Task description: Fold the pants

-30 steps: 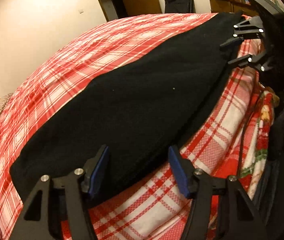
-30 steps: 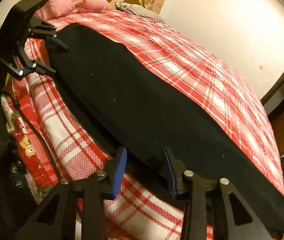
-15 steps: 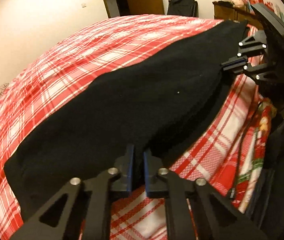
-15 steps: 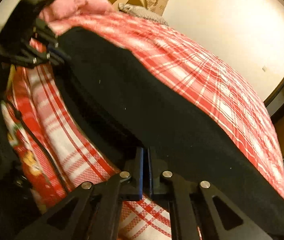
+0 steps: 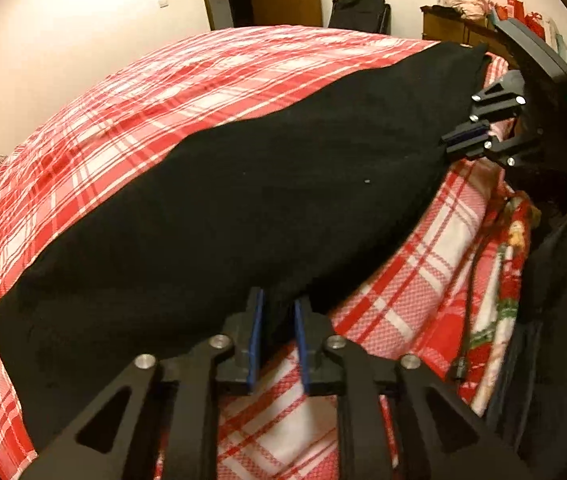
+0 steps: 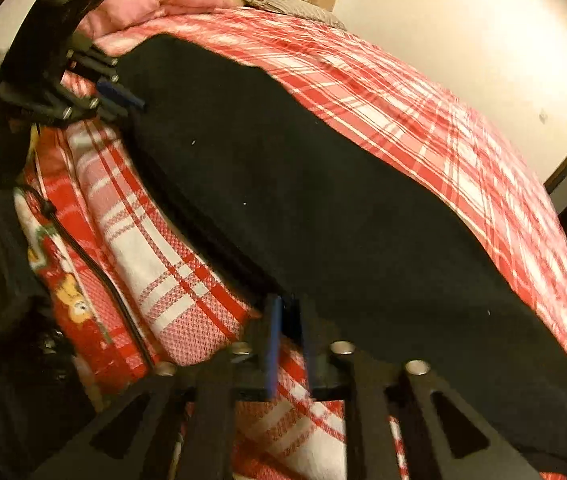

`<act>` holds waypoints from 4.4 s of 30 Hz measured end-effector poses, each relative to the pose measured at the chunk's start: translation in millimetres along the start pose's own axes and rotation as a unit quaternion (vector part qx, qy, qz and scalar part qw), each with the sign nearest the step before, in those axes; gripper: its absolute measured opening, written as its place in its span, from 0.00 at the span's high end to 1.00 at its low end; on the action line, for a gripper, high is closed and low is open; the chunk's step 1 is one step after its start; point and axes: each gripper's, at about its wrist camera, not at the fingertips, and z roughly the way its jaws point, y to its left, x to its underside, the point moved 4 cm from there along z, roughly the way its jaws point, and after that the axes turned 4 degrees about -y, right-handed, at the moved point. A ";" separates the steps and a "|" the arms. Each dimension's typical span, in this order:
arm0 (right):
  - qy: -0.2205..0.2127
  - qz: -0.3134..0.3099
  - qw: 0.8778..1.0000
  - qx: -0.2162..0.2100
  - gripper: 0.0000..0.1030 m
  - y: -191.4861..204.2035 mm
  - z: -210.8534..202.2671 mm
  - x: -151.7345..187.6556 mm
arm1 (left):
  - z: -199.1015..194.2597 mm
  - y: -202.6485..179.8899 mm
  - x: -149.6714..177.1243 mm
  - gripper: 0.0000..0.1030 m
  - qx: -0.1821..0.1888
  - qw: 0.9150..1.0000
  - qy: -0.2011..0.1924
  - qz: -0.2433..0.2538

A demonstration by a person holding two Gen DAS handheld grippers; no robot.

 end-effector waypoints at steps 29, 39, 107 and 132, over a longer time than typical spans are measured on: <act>-0.064 0.350 0.914 0.194 0.58 -207.2 -123.7 121.1 | 51.0 -105.5 -84.7 0.51 0.086 0.989 0.001 0.122; -0.086 0.448 0.851 0.260 0.58 -261.5 -188.3 167.5 | 56.1 -96.4 -79.2 0.56 0.075 0.991 -0.003 0.109; -0.110 0.528 0.788 0.296 0.42 -311.7 -216.8 207.6 | 52.5 -82.3 -70.7 0.93 0.105 0.988 0.003 0.109; -0.006 0.247 0.969 0.011 0.42 -111.4 -40.3 50.8 | 21.4 -53.0 -68.3 0.52 0.092 0.994 -0.042 0.046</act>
